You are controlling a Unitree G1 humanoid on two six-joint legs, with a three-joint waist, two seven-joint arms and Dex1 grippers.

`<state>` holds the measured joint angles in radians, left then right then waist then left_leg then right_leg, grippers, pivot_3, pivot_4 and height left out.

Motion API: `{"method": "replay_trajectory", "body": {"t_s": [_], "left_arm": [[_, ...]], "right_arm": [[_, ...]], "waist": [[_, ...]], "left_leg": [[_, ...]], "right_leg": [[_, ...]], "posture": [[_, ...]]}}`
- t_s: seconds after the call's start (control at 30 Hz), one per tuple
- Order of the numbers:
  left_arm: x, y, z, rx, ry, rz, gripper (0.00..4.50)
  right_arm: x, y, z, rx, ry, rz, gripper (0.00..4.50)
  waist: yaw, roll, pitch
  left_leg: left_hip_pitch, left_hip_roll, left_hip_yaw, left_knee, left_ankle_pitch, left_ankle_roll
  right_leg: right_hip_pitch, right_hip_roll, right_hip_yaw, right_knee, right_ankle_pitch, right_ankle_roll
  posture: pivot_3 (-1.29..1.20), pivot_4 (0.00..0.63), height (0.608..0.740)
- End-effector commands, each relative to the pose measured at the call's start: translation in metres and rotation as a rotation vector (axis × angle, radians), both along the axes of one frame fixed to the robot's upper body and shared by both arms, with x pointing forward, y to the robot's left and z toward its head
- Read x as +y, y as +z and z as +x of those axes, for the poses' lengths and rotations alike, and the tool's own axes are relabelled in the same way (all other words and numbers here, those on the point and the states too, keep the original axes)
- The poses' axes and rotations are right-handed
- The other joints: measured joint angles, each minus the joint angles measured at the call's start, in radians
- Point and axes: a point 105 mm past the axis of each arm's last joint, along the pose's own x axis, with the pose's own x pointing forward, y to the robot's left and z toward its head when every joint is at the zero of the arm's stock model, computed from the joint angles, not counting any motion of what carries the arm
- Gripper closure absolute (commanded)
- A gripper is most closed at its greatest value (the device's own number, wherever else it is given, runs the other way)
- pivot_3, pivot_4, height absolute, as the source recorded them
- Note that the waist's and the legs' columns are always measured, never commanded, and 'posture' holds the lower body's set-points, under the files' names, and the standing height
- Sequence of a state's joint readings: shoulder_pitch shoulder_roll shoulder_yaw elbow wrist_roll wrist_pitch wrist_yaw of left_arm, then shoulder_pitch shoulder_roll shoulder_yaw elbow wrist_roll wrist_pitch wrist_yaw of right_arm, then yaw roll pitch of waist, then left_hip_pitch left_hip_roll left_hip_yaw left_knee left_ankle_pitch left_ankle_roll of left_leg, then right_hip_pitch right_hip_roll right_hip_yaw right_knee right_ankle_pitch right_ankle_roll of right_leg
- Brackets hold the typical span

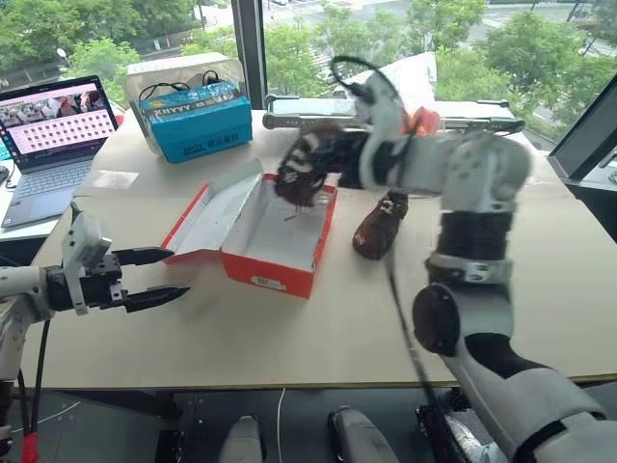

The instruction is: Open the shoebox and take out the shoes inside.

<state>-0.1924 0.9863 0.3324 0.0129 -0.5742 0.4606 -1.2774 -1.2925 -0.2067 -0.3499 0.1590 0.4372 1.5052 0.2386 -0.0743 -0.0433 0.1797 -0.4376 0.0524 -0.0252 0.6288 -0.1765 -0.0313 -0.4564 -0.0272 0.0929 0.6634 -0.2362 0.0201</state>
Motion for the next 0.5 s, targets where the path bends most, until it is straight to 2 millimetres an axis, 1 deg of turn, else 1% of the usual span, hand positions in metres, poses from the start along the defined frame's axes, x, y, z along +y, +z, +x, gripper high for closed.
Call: {"method": "replay_trajectory", "body": {"t_s": [0.03,0.07,0.1,0.13,0.17,0.2,0.23,0.3,0.4,0.5], "left_arm": [[-0.004,0.004,-0.001,-0.031,-0.023,0.0,0.0],[-0.005,0.003,-0.001,-0.029,-0.025,-0.002,0.0],[-0.006,0.002,0.0,-0.027,-0.028,-0.005,0.0],[-0.007,0.001,0.0,-0.025,-0.031,-0.007,0.0],[-0.008,0.0,0.001,-0.023,-0.033,-0.009,0.0],[-0.009,-0.001,0.001,-0.022,-0.037,-0.011,0.0],[-0.009,-0.002,0.001,-0.021,-0.039,-0.012,0.0],[-0.011,-0.003,0.002,-0.02,-0.046,-0.012,0.0],[-0.012,-0.003,0.003,-0.019,-0.049,-0.014,0.0],[-0.013,-0.004,0.003,-0.017,-0.055,-0.015,0.0]], "right_arm": [[-0.032,0.02,-0.011,-0.045,-0.066,-0.053,3.93],[-0.04,0.018,-0.011,-0.035,-0.085,-0.066,3.93],[-0.051,0.014,-0.009,-0.013,-0.113,-0.079,3.93],[-0.06,0.01,-0.008,0.004,-0.138,-0.09,3.93],[-0.067,0.005,-0.007,0.024,-0.157,-0.105,3.93],[-0.073,0.0,-0.005,0.045,-0.174,-0.111,3.93],[-0.076,-0.002,-0.005,0.058,-0.18,-0.115,3.93],[-0.084,-0.014,-0.004,0.1,-0.197,-0.139,3.93],[-0.093,-0.03,-0.003,0.15,-0.213,-0.175,3.93],[-0.107,-0.059,-0.002,0.236,-0.24,-0.216,3.93]], "waist": [[-0.001,0.0,0.0],[-0.001,0.0,0.0],[-0.002,0.0,0.0],[-0.006,0.001,-0.016],[-0.008,0.002,-0.033],[-0.011,0.003,-0.043],[-0.013,0.003,-0.048],[-0.021,0.002,-0.058],[-0.029,0.0,-0.063],[-0.034,0.001,-0.064]], "left_leg": [[0.0,0.0,0.0,0.0,0.0,0.0],[0.0,0.0,0.0,0.0,0.0,0.0],[0.0,0.0,0.0,0.0,0.0,0.0],[0.001,0.0,0.0,0.0,0.0,0.0],[-0.004,0.0,0.0,0.0,0.001,-0.001],[-0.003,0.0,0.001,-0.001,0.001,-0.001],[-0.002,-0.001,0.001,-0.001,0.001,-0.001],[-0.002,-0.001,0.002,0.0,0.001,-0.002],[0.001,-0.001,0.002,0.001,0.002,-0.003],[0.002,-0.001,0.002,0.002,0.006,-0.002]], "right_leg": [[0.0,0.0,0.0,0.0,0.0,0.0],[-0.001,0.0,0.001,0.0,0.0,0.0],[-0.001,0.001,0.001,0.0,0.0,0.0],[-0.001,0.001,0.001,0.001,0.0,0.0],[-0.004,0.001,0.001,0.0,0.0,0.0],[-0.004,0.0,0.001,0.001,0.0,0.0],[-0.003,0.0,0.001,0.0,0.0,0.0],[-0.002,-0.001,0.001,0.0,0.001,0.0],[0.001,-0.001,0.002,0.0,0.002,0.002],[0.002,0.0,0.004,0.0,0.004,0.006]], "posture": [[0.0,0.15,0.736],[0.0,0.15,0.736],[0.0,0.0,0.736],[0.0,0.0,0.736],[0.0,0.0,0.736],[0.0,0.0,0.736],[0.0,0.0,0.736],[0.0,0.0,0.736],[0.0,0.0,0.736],[0.0,0.0,0.736]]}}
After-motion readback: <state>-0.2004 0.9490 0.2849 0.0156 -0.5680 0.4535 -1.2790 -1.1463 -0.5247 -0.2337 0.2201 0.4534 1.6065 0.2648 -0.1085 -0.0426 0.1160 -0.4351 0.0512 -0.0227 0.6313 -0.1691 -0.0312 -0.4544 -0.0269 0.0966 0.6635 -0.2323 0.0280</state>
